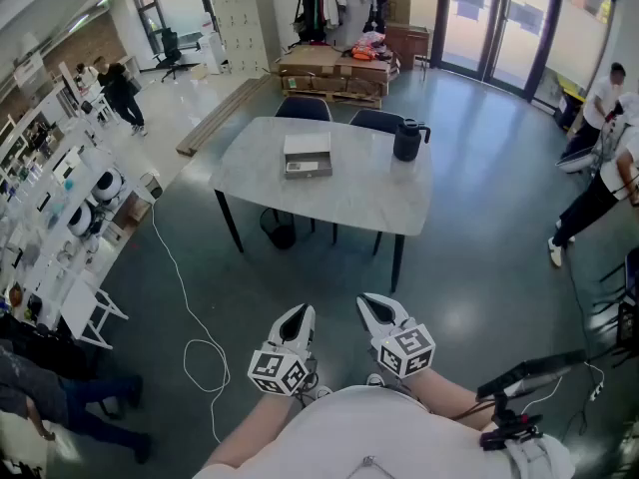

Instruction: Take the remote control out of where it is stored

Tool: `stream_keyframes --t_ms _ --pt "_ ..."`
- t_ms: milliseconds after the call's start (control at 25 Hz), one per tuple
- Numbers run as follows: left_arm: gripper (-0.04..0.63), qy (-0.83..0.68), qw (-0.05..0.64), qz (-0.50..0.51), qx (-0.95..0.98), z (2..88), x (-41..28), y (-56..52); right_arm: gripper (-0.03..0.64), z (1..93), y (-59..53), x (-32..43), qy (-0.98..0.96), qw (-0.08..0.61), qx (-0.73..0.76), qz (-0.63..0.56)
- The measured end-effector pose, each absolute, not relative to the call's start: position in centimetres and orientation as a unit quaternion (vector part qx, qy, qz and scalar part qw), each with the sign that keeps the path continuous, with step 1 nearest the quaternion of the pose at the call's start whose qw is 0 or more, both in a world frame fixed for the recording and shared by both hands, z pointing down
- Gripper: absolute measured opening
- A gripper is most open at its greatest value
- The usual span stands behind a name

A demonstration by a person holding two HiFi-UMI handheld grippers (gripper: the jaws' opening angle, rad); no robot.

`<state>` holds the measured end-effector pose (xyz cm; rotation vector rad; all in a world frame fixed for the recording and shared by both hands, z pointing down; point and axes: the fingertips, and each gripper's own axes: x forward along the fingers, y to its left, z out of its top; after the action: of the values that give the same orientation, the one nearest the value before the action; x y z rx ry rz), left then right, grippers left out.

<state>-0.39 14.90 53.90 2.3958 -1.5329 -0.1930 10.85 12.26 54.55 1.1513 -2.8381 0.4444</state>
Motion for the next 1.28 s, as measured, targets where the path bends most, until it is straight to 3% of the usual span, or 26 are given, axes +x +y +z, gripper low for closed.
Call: stream_keyframes --t_ms 760,1280 --pt "0.0 -0.518 0.173 -0.076 0.834 54.5 -2.5 16.0 0.028 54.6 13.4 8.4 -0.908 0.03 0.394 0.138" --pt "0.0 -0.525 0.181 -0.081 0.828 56.2 -7.6 17.3 0.028 55.7 15.0 4.3 -0.9 0.036 0.414 0.132"
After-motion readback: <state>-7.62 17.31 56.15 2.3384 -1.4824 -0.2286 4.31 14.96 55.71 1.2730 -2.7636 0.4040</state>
